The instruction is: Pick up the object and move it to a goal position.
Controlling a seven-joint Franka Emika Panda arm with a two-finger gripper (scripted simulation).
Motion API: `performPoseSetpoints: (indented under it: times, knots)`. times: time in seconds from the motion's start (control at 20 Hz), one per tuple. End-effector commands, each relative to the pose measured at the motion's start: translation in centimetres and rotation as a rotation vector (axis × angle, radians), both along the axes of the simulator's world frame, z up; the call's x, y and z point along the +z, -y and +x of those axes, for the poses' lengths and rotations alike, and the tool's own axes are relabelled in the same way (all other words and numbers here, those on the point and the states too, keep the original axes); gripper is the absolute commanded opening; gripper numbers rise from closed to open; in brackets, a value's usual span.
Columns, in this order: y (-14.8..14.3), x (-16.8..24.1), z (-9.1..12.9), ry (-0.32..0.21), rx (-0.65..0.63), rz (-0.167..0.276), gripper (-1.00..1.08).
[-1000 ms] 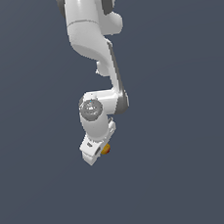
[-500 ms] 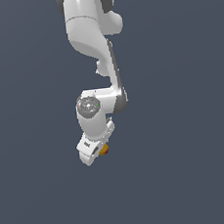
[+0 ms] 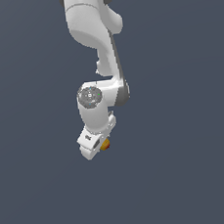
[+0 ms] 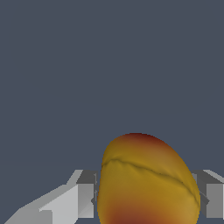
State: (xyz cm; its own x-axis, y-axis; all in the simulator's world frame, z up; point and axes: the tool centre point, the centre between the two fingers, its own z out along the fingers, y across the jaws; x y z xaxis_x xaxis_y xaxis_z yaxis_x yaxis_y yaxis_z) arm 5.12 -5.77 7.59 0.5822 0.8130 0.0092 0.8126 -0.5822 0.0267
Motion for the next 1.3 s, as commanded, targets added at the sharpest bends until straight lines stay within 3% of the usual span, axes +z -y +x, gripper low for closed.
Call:
performPoseSetpoints:
  times: [0.0,1.25]
  knots:
    - [-0.5,1.3,-0.6,0.001,0.001,0.000,-1.00]
    - [-8.9,22.7,-11.1,-0.019,0.007,0.003,-1.00]
